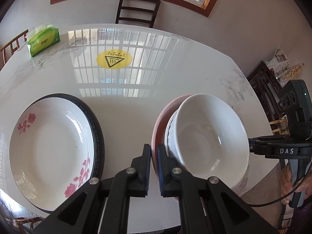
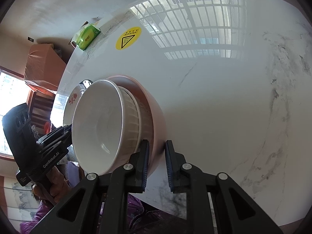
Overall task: Organize plates and bowls
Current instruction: 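Lift the pink bowl stack with both tools and carry it over the plates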
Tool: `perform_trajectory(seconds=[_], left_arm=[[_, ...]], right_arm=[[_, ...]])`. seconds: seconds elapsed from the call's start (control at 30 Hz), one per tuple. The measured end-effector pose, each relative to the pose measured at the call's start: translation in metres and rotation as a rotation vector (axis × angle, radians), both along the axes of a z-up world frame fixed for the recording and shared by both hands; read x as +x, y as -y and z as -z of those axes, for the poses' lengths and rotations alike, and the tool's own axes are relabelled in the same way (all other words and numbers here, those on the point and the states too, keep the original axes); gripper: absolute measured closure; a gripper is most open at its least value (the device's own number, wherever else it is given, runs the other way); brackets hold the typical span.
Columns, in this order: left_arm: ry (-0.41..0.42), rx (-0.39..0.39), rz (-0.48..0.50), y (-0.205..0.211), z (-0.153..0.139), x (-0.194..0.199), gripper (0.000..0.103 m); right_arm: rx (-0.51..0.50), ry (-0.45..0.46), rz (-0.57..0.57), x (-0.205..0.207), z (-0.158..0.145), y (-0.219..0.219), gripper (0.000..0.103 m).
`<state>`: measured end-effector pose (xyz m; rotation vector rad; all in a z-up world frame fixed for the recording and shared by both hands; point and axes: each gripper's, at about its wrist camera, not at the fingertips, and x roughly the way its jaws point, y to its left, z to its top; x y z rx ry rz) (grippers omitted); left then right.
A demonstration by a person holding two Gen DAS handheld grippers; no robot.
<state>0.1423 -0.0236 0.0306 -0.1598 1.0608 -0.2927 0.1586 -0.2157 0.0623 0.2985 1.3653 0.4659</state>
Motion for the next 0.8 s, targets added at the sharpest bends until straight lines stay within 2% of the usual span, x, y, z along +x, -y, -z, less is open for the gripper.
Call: perform_trajectory(seconds=[0.27, 0.37, 0.5, 0.53, 0.57, 0.63, 0.8], left_arm=[[0.010, 0.036, 0.005, 0.004, -0.002, -0.002, 0.095], [-0.001, 0.017, -0.009, 0.000, 0.000, 0.001, 0.094], [-0.024, 0.009, -0.014, -0.001, -0.001, 0.005, 0.097], [-0.011, 0.030, 0.002, 0.002, -0.002, 0.004, 0.099], [-0.003, 0.045, 0.001, 0.003, -0.002, 0.003, 0.100], [0.012, 0.058, -0.018, 0.004, -0.002, -0.001, 0.100], [0.021, 0.025, -0.016, 0.000, -0.003, 0.000, 0.100]], right_arm=[[-0.002, -0.037, 0.007, 0.002, 0.006, -0.004, 0.085], [-0.008, -0.048, 0.011, 0.003, 0.008, -0.006, 0.085], [-0.009, -0.071, 0.027, 0.003, 0.013, -0.005, 0.079], [-0.013, -0.064, 0.027, 0.002, 0.013, -0.006, 0.079], [-0.014, -0.051, 0.018, 0.000, 0.012, -0.007, 0.084], [-0.025, -0.025, 0.004, -0.001, 0.009, -0.011, 0.085], [0.052, -0.048, 0.036, -0.001, 0.013, -0.001, 0.084]])
